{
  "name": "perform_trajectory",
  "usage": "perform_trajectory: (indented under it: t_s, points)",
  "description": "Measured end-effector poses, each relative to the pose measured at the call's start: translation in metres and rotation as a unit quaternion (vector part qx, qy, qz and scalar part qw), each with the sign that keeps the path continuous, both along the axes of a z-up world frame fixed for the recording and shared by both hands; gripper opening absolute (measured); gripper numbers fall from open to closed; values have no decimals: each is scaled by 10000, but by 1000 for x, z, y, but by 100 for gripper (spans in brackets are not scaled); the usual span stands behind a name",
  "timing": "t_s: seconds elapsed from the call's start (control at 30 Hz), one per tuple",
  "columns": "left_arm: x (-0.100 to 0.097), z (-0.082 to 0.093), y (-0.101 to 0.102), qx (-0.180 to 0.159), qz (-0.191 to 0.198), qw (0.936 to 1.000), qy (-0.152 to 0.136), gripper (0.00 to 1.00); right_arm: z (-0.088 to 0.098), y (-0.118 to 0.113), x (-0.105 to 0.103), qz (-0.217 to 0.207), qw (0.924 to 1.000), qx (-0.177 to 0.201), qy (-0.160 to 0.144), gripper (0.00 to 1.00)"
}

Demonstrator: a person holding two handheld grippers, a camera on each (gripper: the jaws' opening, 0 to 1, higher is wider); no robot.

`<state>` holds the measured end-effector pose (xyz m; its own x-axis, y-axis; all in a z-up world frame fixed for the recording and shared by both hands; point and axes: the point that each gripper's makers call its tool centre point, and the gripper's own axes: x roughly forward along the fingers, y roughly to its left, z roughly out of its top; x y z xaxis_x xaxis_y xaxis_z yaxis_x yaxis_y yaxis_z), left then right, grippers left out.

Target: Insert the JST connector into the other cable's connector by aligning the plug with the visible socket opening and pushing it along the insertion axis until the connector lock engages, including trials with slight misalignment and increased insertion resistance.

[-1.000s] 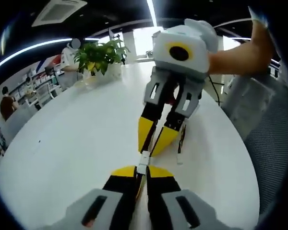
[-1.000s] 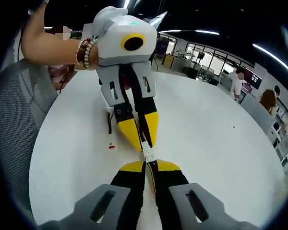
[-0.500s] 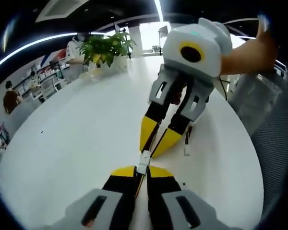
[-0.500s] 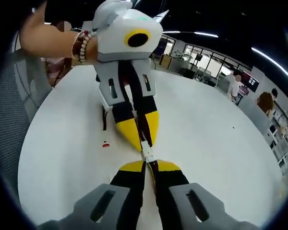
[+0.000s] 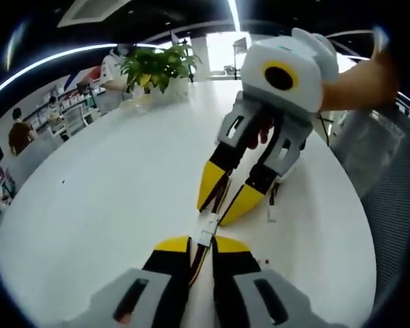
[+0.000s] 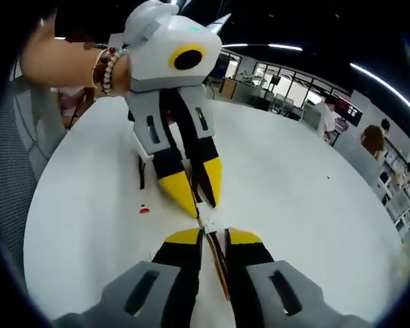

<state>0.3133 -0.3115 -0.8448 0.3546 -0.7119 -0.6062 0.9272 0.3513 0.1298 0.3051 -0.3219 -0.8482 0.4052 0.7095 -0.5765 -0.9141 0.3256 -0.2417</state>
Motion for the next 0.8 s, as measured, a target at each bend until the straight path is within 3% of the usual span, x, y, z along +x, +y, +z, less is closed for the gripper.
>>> perform_trajectory:
  t_s: [0.17, 0.53, 0.8]
  points:
    - [1, 1, 2, 1, 53, 10000, 1, 9, 2, -1, 1, -42, 10000, -17, 26, 18]
    - [3, 12, 5, -13, 100, 9999, -29, 9, 22, -16, 10, -405, 9986, 311, 130, 15]
    - [-1, 19, 3, 54, -14, 10000, -53, 9, 30, -18, 9, -425, 9983, 367, 166, 14]
